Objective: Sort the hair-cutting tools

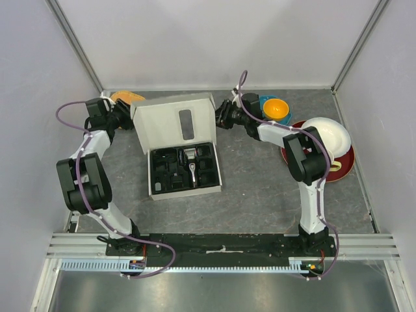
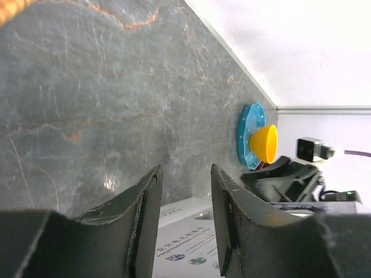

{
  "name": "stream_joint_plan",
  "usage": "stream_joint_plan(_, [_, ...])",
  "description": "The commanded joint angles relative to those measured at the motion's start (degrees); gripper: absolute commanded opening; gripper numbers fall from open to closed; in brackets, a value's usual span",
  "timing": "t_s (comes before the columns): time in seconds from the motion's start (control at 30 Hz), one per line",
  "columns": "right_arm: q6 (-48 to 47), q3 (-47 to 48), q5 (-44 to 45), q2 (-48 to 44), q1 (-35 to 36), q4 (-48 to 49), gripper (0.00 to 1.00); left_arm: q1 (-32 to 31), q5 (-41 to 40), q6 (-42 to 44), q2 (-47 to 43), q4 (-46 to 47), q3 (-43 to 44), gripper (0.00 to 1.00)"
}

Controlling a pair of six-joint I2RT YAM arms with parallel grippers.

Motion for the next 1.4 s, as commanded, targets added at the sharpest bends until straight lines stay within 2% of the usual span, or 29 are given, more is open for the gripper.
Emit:
stream_joint_plan(0.0, [-2.96,-4.44,-0.54,-10.56,0.57,2.91,0.44,-0.35,2.18,0.0,-6.97,1.84,-5.69,0.45])
stream_joint_plan(0.17, [-6.82,-10.26,1.38,-17.07,0.66,0.98,0.44,-0.44,1.47,0.17,-13.56,2.9,-12.98,0.46])
stream_joint_plan(0.27, [-10.6,-11.67,5.51,-20.59,0.66,-4.81,0.44,-0.44,-1.33,1.4,-17.08,0.54,-15.1,0.46])
stream_joint_plan(0.3, [-12.61,-11.76,7.26,-21.29,0.66,-8.92,0.44,-0.44,-2.99,2.36,-17.96,-1.65,-15.45,0.46])
stream_joint_plan(0.4, [-13.51,-14.9,17.62,-25.77,0.66,-13.25,0.45,-1.14,-12.83,5.08,-23.49,-6.84,-17.73,0.48])
stream_joint_plan(0.47, [-12.2,-17.9,24.23,-29.89,0.75,-11.95,0.46,-1.32,-20.21,5.88,-27.97,-9.13,-18.7,0.5])
stream_joint_plan(0.53, [-12.02,-19.84,26.34,-31.4,1.27,-12.56,0.46,-1.41,-26.7,5.8,-30.52,-12.37,-19.58,0.53])
stream_joint_plan(0.63, [-12.89,-19.14,26.36,-31.24,2.33,-15.02,0.47,-1.5,-30.24,6.67,-34.66,-14.58,-20.46,0.55])
stream_joint_plan(0.73, [-13.42,-18.96,26.0,-30.18,4.26,-16.6,0.46,-1.58,-32.53,7.55,-35.11,-18.97,-20.02,0.55])
stream_joint_plan(1.07, [-12.63,-20.63,29.78,-30.62,8.92,-17.84,0.44,-2.46,-28.41,6.68,-34.75,-20.92,-22.57,0.54])
stream_joint_plan(1.37, [-11.75,-21.08,33.21,-31.58,10.77,-19.15,0.42,-2.9,-23.23,6.15,-36.07,-19.51,-25.47,0.49])
